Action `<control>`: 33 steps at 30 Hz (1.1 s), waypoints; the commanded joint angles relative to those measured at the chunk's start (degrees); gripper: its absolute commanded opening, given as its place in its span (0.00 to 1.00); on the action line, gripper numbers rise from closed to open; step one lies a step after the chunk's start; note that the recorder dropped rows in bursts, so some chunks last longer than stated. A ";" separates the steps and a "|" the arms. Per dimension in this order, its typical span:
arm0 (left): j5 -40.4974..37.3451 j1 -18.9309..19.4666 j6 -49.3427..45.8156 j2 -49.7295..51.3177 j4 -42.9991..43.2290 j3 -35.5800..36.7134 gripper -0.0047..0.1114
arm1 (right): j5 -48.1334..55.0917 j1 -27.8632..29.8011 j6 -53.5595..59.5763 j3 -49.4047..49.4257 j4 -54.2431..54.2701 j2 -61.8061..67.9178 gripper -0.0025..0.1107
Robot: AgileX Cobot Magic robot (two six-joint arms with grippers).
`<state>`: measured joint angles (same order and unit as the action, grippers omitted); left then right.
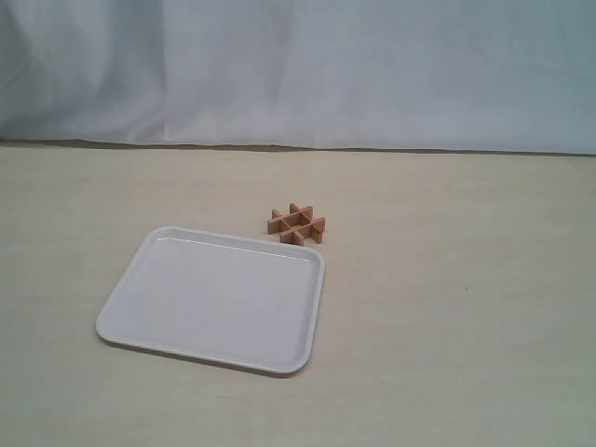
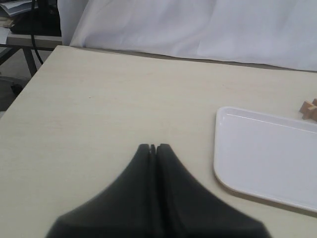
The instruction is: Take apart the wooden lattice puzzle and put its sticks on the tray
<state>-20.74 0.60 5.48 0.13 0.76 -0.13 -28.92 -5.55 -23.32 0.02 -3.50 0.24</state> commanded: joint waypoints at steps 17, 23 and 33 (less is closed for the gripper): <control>0.40 -0.37 0.20 -0.13 0.12 0.13 0.04 | 16.62 0.09 -5.89 -35.92 -18.83 44.73 0.06; 0.40 -0.37 0.20 -0.13 0.12 0.13 0.04 | 35.74 0.09 -5.60 -50.14 -36.80 67.11 0.06; 0.50 -0.37 0.20 -0.13 0.12 0.13 0.04 | 64.14 0.09 46.63 -75.67 -6.25 101.69 0.06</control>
<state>-20.74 0.60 5.48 0.13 0.76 -0.13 25.35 -5.55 2.50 -69.08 -24.05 94.44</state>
